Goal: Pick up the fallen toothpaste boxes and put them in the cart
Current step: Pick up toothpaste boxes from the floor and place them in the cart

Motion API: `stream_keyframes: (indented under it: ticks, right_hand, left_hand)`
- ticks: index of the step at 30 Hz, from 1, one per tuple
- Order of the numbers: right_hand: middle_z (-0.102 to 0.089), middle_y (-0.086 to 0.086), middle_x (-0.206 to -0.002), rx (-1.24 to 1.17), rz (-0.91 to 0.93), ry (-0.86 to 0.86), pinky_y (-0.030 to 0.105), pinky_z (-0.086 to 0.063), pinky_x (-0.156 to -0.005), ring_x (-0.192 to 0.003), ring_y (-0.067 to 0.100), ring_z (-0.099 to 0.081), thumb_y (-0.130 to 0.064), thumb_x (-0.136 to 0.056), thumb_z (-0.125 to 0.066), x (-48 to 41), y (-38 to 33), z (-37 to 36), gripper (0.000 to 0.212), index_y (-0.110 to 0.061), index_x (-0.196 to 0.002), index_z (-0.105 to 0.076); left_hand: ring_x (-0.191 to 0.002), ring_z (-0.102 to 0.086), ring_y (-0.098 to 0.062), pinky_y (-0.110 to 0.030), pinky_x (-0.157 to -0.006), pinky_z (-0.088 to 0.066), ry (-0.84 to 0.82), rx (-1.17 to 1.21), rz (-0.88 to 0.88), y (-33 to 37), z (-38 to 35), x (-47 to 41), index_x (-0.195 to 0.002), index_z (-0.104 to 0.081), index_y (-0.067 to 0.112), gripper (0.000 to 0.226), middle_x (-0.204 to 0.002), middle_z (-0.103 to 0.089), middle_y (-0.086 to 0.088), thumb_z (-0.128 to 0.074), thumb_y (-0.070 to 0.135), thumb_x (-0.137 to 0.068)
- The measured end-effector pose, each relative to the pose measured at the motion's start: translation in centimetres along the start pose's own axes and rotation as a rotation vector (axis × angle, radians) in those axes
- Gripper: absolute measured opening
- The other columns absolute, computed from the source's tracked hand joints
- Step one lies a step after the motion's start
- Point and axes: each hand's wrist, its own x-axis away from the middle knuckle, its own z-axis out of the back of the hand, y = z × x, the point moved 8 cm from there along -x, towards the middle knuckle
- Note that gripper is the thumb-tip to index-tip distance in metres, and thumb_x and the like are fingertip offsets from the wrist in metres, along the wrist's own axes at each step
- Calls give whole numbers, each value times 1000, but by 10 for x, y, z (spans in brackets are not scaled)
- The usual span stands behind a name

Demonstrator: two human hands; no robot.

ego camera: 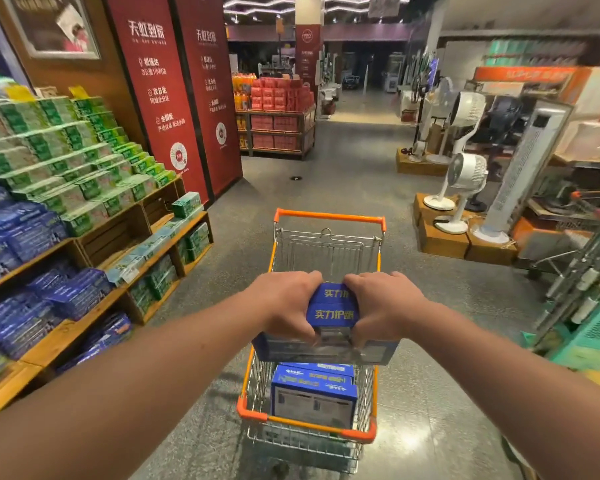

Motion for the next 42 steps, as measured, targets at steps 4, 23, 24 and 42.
stream_keyframes:
  ticks: [4,23,24,42]
  right_hand:
    - [-59,-11,-92,24,-7,6,37,-41,-76,-87,18,-59,-58,-48,-75,-57,-6,-2,64,-33,-99,-47]
    - [-56,-10,-89,34,-445,-8,34,-32,-68,-87,20,-59,-54,-51,-70,-296,-7,-31,54,-31,-93,-45]
    - [-56,-10,-89,24,-494,-12,35,-32,-69,-89,20,-60,-54,-51,-69,-302,-9,-35,54,-31,-93,-45]
    - [-57,-9,-87,-90,-1208,14,36,-38,-73,-91,23,-61,-57,-56,-66,-303,55,-60,49,-32,-91,-43]
  left_hand:
    - [-80,-57,-22,-38,-69,-51,-4,10,-10,-50,-7,-28,-97,-40,30,63,-90,-56,9,-77,66,-60]
    - [-90,-63,-24,-34,-71,-48,52,46,-465,-260,-37,-221,-100,-42,29,60,-95,-60,8,-76,63,-63]
    - [-90,-63,-23,-34,-73,-50,47,63,-510,-268,-41,-228,-101,-44,30,60,-96,-61,9,-75,63,-62]
    - [-94,-67,-30,-34,-67,-45,10,-167,-1179,-193,-57,-363,-99,-40,26,59,-103,-66,3,-71,64,-64]
